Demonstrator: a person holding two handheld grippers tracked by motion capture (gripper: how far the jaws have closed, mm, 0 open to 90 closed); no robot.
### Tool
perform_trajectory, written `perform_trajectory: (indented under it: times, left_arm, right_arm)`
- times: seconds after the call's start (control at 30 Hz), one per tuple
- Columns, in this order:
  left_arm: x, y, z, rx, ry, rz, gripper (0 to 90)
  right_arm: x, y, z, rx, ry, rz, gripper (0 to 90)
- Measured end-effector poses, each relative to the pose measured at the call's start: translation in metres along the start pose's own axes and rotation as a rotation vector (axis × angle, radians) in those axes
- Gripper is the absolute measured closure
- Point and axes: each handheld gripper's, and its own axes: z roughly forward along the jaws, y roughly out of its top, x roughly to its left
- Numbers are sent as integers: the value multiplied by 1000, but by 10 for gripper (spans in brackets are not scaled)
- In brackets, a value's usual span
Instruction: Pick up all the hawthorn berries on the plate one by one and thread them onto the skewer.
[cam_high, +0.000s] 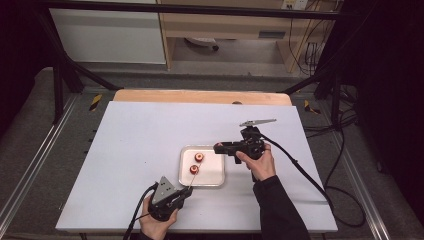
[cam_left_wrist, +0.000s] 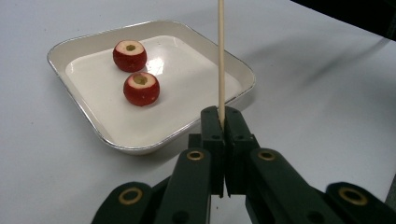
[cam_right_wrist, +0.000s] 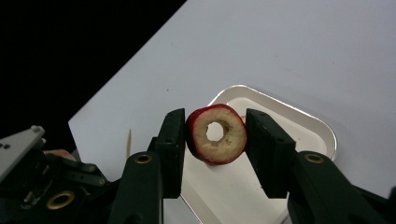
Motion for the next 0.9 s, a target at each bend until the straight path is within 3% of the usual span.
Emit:
perform_trajectory:
  times: [0.1,0.13,0.17,0.3,0.5,0.9]
  left_arm:
    - [-2,1,1,-3,-1,2,884]
    - [-3,1,2,-4,-2,3,884]
    - [-4,1,2,-5,-4,3,884]
    - [-7,3,5,-8,-2,3,884]
    - [-11,6,10,-16,1,-16,884]
    - [-16,15,21,-55,21,-57,884]
  right_arm:
    - [1,-2,-5,-84,18,53,597]
    - [1,-2,-5,-84,18,53,597]
    - [2,-4,-6,-126,29,81,597]
    - [3,-6,-6,-164,27,96,597]
    - [6,-10,-2,-273,36,137,597]
    - [12,-15,7,-370,84,159,598]
